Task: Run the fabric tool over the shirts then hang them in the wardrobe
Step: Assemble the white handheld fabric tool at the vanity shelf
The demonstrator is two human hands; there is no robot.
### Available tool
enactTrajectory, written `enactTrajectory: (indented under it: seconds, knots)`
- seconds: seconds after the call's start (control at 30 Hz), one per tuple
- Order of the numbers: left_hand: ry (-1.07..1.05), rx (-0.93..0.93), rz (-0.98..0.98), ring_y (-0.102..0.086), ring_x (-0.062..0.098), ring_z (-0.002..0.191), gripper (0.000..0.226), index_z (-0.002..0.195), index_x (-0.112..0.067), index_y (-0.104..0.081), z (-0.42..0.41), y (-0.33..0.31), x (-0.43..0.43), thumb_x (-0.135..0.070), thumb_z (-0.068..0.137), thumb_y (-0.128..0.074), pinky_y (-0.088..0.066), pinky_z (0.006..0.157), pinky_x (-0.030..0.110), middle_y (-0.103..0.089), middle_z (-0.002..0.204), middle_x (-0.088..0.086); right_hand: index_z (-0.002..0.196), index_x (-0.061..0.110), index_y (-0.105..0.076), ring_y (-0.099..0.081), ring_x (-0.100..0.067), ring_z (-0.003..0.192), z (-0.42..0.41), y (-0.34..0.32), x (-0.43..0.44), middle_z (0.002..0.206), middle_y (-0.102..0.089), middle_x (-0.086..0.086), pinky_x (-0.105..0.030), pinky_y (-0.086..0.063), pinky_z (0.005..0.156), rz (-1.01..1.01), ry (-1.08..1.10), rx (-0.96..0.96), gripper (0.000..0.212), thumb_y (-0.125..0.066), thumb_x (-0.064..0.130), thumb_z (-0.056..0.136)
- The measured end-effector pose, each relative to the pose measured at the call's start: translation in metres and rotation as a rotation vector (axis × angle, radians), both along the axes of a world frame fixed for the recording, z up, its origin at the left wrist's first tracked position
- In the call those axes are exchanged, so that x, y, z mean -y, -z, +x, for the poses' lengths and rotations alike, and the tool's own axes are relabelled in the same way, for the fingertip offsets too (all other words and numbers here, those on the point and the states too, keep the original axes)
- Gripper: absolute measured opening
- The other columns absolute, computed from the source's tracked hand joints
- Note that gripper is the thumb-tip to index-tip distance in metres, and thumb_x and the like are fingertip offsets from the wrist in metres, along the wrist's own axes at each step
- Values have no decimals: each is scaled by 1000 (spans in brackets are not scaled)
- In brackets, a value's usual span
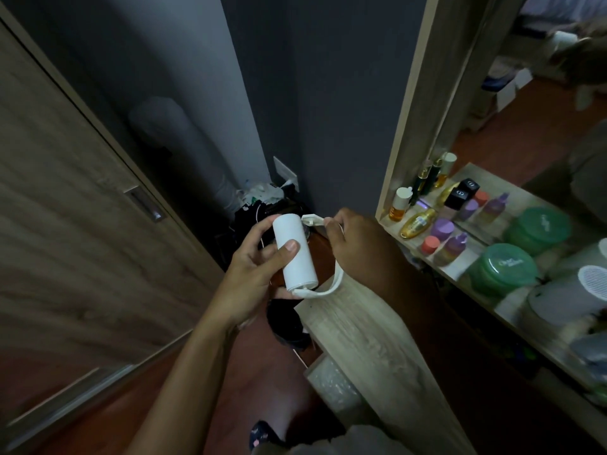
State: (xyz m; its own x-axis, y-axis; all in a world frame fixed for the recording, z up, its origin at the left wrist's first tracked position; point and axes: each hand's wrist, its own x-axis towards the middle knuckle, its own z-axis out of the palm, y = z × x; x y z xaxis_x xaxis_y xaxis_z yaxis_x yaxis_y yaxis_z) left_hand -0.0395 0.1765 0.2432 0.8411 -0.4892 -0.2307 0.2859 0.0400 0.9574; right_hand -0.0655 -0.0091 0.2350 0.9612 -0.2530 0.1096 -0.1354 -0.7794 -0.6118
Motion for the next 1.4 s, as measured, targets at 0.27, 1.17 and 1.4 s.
enactTrajectory:
  seconds: [0.27,1.17,1.4]
  knots:
    - [21,156,34,-64,27,89,40,124,-27,-60,-1,2,-4,-22,88,-75,-57,64,37,-69,100,18,85,15,-48,-49,-11,60,-12,0,-11,71,-53,-1,-18,-26,49,13,26,38,26,-41,31,105]
    - [61,472,151,-71,10,105,74,154,-28,-35,-14,-20,5,-8,91,-68,-55,84,20,-71,124,-11,94,11,-59,-52,0,53,-21,-9,-9,69,-56,9,-4,-33,48,25,43,462,22,-48,29,102]
    - [105,553,207,-66,9,93,74,155,-31,-32,-17,-18,-3,-20,91,-67,-57,77,27,-71,119,-18,98,12,-56,-60,-8,55,-23,-6,-14,68,-60,3,-16,-41,45,85,-33,407,36,-33,40,102]
